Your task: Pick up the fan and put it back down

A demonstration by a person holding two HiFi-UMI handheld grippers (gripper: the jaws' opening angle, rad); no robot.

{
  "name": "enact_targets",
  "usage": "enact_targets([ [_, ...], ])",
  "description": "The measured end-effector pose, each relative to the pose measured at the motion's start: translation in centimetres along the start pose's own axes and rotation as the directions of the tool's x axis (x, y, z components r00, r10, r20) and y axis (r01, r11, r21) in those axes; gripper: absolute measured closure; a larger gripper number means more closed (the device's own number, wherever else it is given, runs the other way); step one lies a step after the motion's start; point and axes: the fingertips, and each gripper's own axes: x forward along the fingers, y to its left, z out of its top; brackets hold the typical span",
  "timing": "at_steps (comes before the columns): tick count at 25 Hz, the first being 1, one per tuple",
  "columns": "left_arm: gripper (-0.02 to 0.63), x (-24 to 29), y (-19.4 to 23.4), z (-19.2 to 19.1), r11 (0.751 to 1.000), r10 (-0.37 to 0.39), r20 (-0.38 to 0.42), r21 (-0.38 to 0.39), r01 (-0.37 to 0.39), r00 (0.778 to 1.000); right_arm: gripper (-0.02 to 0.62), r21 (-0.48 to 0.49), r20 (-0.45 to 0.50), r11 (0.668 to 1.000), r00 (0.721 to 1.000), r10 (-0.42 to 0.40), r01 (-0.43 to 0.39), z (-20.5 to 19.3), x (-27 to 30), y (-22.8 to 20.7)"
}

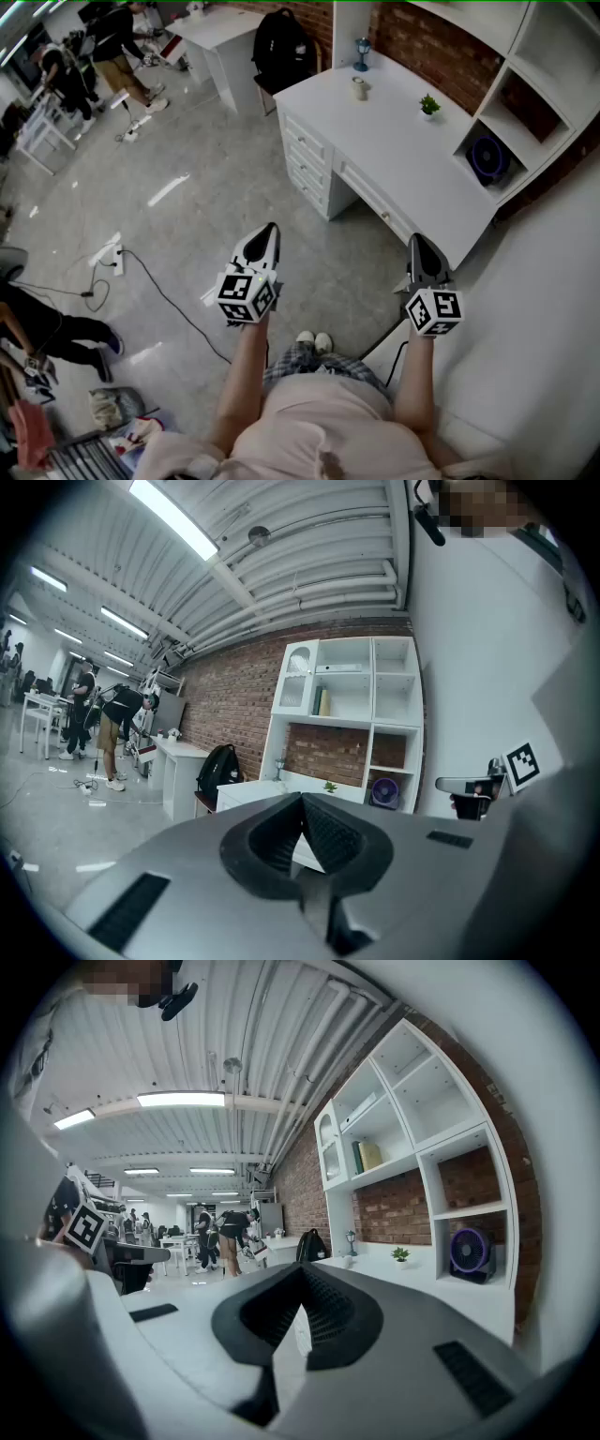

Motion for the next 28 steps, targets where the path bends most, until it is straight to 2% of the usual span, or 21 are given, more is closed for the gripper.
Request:
enact_targets([
  [14, 0.578, 0.8, 0.0, -0.2, 1.000, -0.017, -0.014, -0.008, 0.016, 1.000, 0.580, 0.068, 0.036, 0.998, 0.999, -0.002, -0.001, 0.6, 0.4, -0.2],
  [18, 0.578, 1.1, 0.1, -1.0, 1.000, -0.024, -0.050, -0.020, 0.023, 0.998, 0.580, 0.112, 0.020, 0.994, 1.000, -0.018, 0.015, 0.0, 0.6, -0.6],
  [24, 0.577, 1.7, -0.6, -1.9, 0.996, -0.094, -0.091, -0.001, 0.094, 0.991, 0.580, 0.116, 0.006, 0.993, 1.000, -0.025, 0.024, -0.5, 0.9, -0.5],
  [28, 0.574, 1.9, -0.9, -1.5, 0.989, -0.147, -0.066, -0.022, 0.146, 0.987, 0.580, 0.112, 0.007, 0.993, 1.000, -0.028, 0.027, -0.3, 1.1, -0.3],
])
